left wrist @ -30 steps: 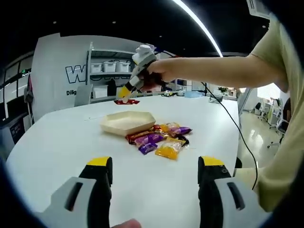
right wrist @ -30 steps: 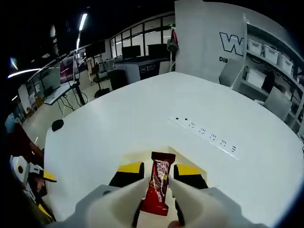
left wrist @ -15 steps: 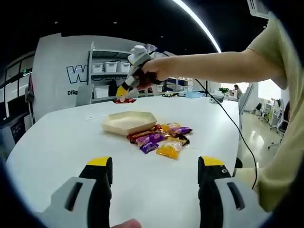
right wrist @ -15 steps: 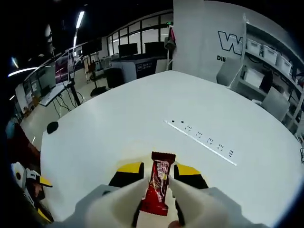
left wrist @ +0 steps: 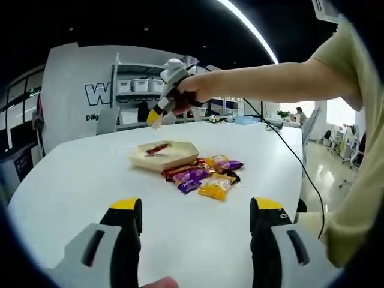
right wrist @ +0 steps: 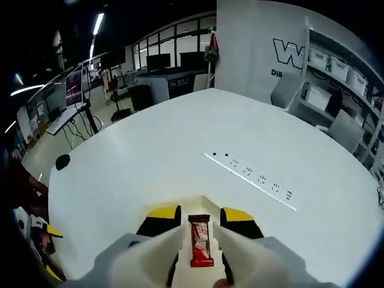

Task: Place the target food into the container with the food tongs after gripping and lifting it, then release it inside without dropping or visibly crushing the food.

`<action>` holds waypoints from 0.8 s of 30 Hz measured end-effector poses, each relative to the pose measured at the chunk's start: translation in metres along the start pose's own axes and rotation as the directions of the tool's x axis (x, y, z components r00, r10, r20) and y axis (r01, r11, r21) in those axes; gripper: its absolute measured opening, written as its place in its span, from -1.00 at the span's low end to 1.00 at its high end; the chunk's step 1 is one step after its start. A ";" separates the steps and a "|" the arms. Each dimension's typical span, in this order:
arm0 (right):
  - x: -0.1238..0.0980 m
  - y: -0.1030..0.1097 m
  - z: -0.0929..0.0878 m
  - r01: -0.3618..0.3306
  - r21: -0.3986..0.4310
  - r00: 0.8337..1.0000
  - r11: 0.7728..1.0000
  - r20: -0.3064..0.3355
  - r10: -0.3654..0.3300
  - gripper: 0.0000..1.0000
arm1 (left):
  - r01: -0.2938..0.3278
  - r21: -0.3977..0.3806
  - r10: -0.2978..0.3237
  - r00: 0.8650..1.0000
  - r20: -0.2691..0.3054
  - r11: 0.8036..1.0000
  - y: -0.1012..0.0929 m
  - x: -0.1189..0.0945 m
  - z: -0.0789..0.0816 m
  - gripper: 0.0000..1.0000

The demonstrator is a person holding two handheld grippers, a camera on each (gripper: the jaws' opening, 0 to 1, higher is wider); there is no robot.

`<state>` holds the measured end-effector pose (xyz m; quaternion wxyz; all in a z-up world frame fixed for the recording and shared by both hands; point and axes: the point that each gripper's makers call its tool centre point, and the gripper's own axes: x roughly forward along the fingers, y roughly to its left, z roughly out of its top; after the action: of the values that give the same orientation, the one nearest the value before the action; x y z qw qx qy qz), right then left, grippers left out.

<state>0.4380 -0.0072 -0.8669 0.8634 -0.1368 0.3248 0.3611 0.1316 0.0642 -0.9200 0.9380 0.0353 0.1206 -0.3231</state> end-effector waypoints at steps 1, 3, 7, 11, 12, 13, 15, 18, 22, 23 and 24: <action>0.000 0.000 0.000 -0.001 -0.001 1.000 1.000 -0.001 0.001 -0.58 | 0.000 0.000 0.000 1.000 0.000 1.000 0.000 0.000 0.000 0.42; -0.001 0.001 -0.001 -0.003 -0.001 1.000 1.000 -0.001 0.003 -0.58 | 0.001 -0.001 -0.001 1.000 0.001 1.000 0.000 0.000 0.000 0.42; -0.003 0.001 -0.004 -0.005 -0.006 1.000 1.000 -0.005 0.005 -0.58 | 0.004 0.002 -0.004 1.000 0.001 1.000 -0.001 0.001 0.001 0.42; -0.005 0.001 -0.008 -0.009 -0.007 1.000 1.000 -0.008 0.009 -0.58 | 0.006 0.004 -0.006 1.000 0.003 1.000 -0.003 0.001 0.002 0.43; -0.005 0.002 -0.009 -0.011 -0.011 1.000 1.000 -0.010 0.011 -0.58 | 0.007 0.005 -0.007 1.000 0.004 1.000 -0.003 0.001 0.003 0.43; -0.006 0.002 -0.010 -0.012 -0.012 1.000 1.000 -0.009 0.012 -0.58 | 0.007 0.006 -0.007 1.000 0.004 1.000 -0.003 0.001 0.003 0.43; -0.008 0.003 -0.012 -0.017 -0.008 1.000 1.000 -0.006 0.017 -0.59 | 0.008 0.005 -0.008 1.000 0.004 1.000 -0.004 0.002 0.003 0.42; -0.010 0.008 -0.013 -0.038 -0.012 0.999 0.999 0.006 0.038 -0.58 | 0.009 0.004 -0.009 1.000 0.004 1.000 -0.005 0.002 0.002 0.42; -0.014 0.014 -0.018 -0.049 -0.030 0.999 0.998 0.005 0.049 -0.59 | 0.011 0.005 -0.011 1.000 0.001 1.000 -0.008 0.002 0.001 0.42; -0.014 0.015 -0.018 -0.055 -0.032 0.998 0.998 0.006 0.055 -0.59 | 0.011 0.005 -0.011 1.000 0.000 1.000 -0.008 0.002 0.001 0.42; -0.015 0.016 -0.020 -0.059 -0.038 0.998 0.998 0.007 0.059 -0.59 | 0.011 0.004 -0.011 1.000 0.000 1.000 -0.008 0.002 0.001 0.42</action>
<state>0.4091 -0.0133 -0.8717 0.8509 -0.1418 0.3185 0.3929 0.1278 0.0567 -0.9197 0.9361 0.0366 0.1200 -0.3286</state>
